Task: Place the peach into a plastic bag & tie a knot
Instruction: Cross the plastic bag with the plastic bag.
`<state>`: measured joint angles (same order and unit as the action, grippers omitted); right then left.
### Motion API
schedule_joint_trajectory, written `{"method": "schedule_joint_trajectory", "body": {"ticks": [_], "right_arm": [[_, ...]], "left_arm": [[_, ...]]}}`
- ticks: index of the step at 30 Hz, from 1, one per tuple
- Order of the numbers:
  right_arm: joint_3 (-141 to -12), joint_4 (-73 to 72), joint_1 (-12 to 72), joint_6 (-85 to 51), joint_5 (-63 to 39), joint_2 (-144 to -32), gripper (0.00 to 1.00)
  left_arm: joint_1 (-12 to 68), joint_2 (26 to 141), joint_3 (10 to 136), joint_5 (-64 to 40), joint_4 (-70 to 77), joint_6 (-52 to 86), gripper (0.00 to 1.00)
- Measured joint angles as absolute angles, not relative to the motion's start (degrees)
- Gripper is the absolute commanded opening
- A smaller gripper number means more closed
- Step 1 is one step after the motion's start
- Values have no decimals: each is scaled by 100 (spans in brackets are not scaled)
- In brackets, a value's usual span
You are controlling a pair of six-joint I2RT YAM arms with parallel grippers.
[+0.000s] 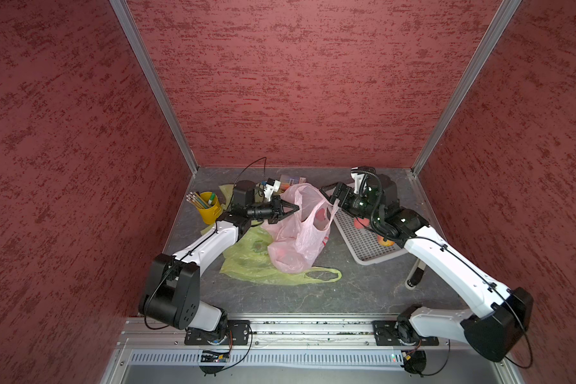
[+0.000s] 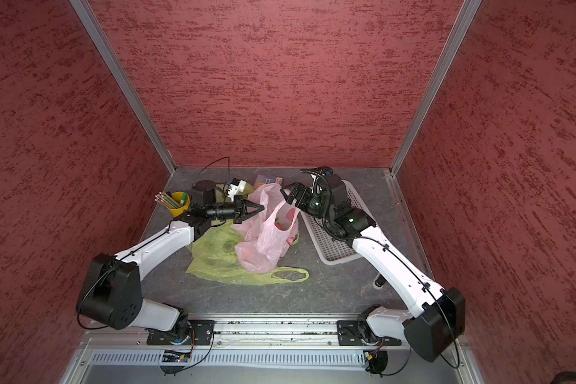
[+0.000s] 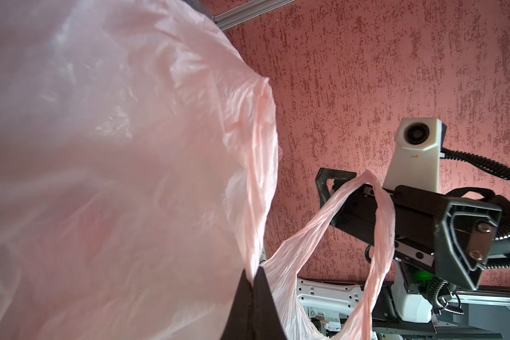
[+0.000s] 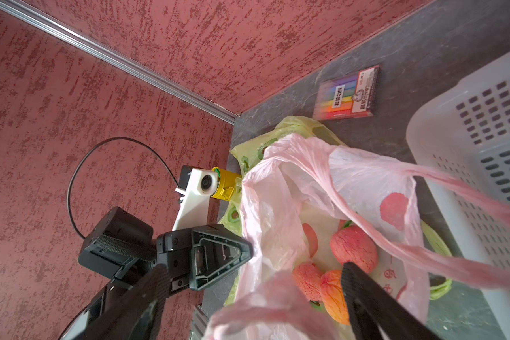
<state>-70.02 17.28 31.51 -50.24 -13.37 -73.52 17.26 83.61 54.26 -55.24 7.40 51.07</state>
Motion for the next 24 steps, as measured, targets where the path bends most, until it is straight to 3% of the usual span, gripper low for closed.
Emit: {"method": "schedule_joint_trajectory", "body": {"ticks": [4, 9, 13, 14, 16, 18, 19, 24], "right_arm": [[-7253, 1732, 3251, -4941, -1284, -7505, 75], [-7258, 1747, 3304, -4901, -1232, -7544, 42], [-7258, 1732, 3308, -4864, -1203, -7548, 24], [-7258, 1719, 3310, -4849, -1194, -7548, 19], [-7258, 1686, 3312, -4803, -1194, -7548, 12], [-7258, 1647, 3317, -4746, -1203, -7548, 5], [-7260, 1623, 3319, -4703, -1223, -7548, 1], [-7535, 1601, 3321, -4525, -1490, -7614, 0]], "left_arm": [[1726, 8361, 5411, -5524, 746, 5120, 0], [1726, 8348, 5398, -5524, 746, 5120, 0], [1726, 8281, 5391, -5522, 733, 5120, 0], [1726, 8246, 5389, -5522, 722, 5120, 9], [1719, 8169, 5389, -5518, 676, 5092, 43], [1684, 8038, 5389, -5496, 523, 5061, 62], [1645, 7948, 5389, -5489, 419, 5057, 65], [1308, 7356, 5596, -5437, -338, 4762, 70]]}}
